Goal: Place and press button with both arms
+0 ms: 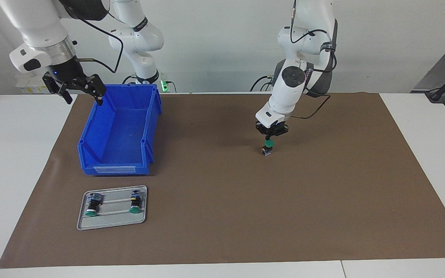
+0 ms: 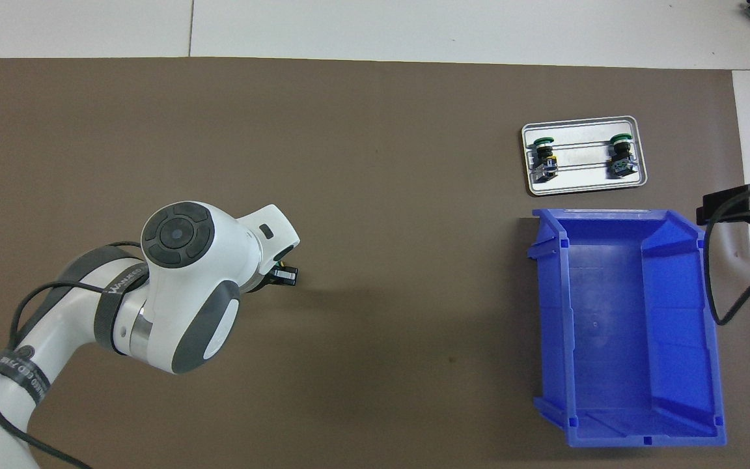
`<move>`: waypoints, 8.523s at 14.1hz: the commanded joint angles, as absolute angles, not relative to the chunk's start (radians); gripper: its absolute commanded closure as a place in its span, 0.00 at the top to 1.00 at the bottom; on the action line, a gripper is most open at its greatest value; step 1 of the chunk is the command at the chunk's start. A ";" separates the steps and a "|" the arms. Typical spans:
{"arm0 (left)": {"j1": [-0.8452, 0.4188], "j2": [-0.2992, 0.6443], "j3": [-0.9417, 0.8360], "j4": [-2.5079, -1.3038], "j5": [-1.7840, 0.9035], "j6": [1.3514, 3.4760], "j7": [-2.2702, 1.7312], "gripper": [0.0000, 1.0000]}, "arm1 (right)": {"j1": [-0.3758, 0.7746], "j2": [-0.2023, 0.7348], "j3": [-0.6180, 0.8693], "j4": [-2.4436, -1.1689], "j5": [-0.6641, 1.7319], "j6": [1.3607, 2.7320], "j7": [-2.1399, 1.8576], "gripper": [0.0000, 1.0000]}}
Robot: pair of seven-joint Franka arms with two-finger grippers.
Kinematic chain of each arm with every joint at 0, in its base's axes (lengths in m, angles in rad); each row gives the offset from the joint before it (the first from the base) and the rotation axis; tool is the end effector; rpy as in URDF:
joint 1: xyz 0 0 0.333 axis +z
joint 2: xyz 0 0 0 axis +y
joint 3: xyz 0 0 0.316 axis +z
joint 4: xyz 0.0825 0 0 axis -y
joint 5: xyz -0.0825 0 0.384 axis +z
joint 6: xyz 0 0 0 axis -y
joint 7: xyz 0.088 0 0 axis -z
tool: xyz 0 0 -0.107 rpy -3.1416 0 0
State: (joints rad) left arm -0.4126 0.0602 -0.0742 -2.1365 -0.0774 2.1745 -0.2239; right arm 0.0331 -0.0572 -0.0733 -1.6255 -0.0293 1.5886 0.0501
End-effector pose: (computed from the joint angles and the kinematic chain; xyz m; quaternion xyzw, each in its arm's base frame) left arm 0.4818 -0.2581 0.3766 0.9934 -0.1088 -0.0221 0.0279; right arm 0.5377 -0.0259 0.6314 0.9989 -0.0450 0.0101 0.0125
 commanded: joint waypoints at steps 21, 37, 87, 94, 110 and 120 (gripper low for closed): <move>-0.405 0.041 -0.063 -2.142 -0.078 2.246 -0.238 0.15 | 0.029 -0.078 -0.068 -1.644 -0.031 1.582 0.055 1.00; -0.071 0.101 -0.063 -1.482 0.048 1.516 -0.141 1.00 | 0.029 -0.078 -0.069 -1.646 -0.031 1.582 0.055 1.00; 0.012 0.031 -0.060 -1.605 -0.055 1.623 -0.141 1.00 | 0.803 0.406 -0.064 -1.619 -0.156 2.307 0.936 0.00; 0.012 0.031 -0.060 -1.605 -0.055 1.623 -0.141 1.00 | 0.410 -0.087 -0.061 -2.054 -0.140 2.249 0.477 0.00; 0.012 0.031 -0.060 -1.605 -0.055 1.623 -0.141 1.00 | -0.048 -0.158 -0.064 -2.460 0.127 2.447 -0.153 0.00; 0.012 0.031 -0.060 -1.605 -0.055 1.623 -0.141 1.00 | 0.025 -0.159 -0.067 -2.502 0.169 2.536 -0.077 1.00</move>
